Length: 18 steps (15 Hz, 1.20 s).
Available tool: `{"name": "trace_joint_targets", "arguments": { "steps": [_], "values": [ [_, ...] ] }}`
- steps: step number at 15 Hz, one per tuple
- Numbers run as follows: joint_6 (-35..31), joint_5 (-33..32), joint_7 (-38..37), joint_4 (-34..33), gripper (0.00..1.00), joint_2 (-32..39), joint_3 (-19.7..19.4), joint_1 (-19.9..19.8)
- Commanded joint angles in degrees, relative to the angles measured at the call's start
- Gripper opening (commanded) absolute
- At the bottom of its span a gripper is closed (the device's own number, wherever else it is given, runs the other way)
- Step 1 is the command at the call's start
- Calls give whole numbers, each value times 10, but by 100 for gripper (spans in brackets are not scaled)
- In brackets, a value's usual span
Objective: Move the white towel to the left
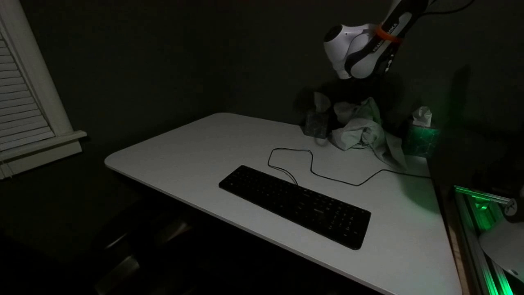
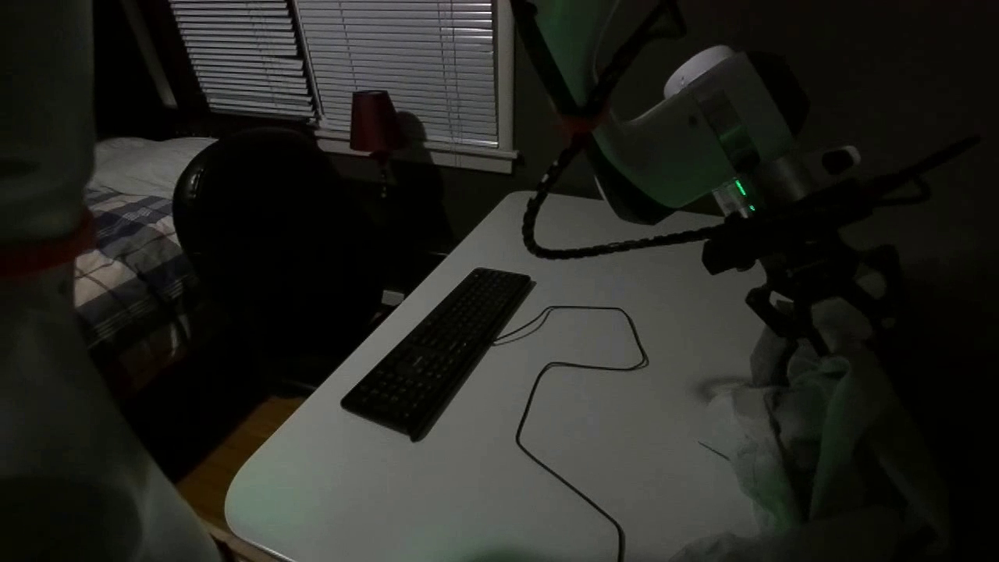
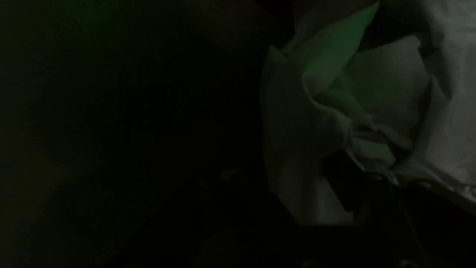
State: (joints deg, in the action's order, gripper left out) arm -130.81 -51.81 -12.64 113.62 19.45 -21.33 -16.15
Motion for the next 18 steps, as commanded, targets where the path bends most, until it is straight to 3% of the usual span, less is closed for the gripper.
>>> {"name": "trace_joint_targets", "arguments": {
  "steps": [1,4,11,18],
  "values": [
    [65,-6,24,-11,23,9,11,5],
    [115,8,40,-13,1,10,25,5],
    [226,35,51,-18,0,-8,50,9],
    [385,186,170,2,0,-165,99,35]
  ]
}}
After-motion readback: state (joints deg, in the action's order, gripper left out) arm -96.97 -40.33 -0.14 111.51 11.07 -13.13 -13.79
